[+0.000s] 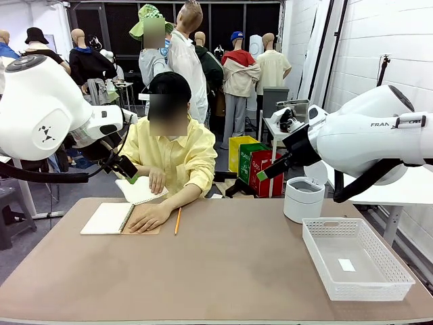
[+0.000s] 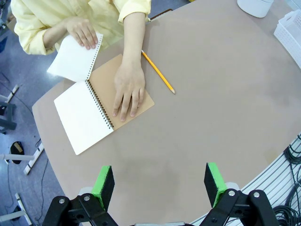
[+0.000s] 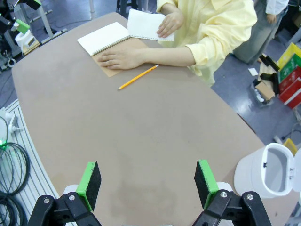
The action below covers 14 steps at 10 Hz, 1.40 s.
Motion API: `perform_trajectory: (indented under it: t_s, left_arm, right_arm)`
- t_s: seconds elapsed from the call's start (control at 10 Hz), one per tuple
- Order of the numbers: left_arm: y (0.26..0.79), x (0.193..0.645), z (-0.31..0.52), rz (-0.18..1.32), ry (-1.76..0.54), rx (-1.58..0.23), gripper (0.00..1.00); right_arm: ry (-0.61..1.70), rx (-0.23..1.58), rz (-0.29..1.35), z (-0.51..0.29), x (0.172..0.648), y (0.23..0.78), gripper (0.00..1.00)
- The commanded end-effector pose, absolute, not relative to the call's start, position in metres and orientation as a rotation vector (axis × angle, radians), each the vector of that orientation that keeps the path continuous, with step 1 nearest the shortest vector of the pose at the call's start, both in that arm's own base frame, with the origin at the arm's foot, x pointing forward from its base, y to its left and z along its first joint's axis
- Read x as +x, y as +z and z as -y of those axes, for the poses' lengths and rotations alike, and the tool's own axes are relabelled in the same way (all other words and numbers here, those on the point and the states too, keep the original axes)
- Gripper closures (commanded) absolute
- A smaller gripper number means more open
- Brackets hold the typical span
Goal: Sort the paper based on its condition.
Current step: If a person hands you a paper, place it in the Organizing basket , and if it's crumpled, put it in the Trash can.
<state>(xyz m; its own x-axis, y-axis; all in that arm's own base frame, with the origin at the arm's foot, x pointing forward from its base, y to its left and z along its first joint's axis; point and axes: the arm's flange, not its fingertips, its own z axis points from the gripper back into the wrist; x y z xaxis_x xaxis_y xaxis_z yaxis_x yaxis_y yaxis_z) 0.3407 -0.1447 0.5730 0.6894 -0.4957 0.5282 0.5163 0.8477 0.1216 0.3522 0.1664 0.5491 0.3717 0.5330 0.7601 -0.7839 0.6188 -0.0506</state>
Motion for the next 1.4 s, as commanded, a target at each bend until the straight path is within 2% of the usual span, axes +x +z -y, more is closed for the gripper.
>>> perform_trajectory:
  t_s: [0.0,1.3]
  left_arm:
    - [0.571,0.342,0.1436,0.59,-0.574,-0.038,0.0]
    - [0.571,0.342,0.1436,0.59,-0.574,-0.038,0.0]
  right_arm:
    - [0.865,0.352,0.821,-0.1662,0.3516,0.5484,0.0]
    - [0.865,0.352,0.821,-0.1662,0.3516,0.5484,0.0]
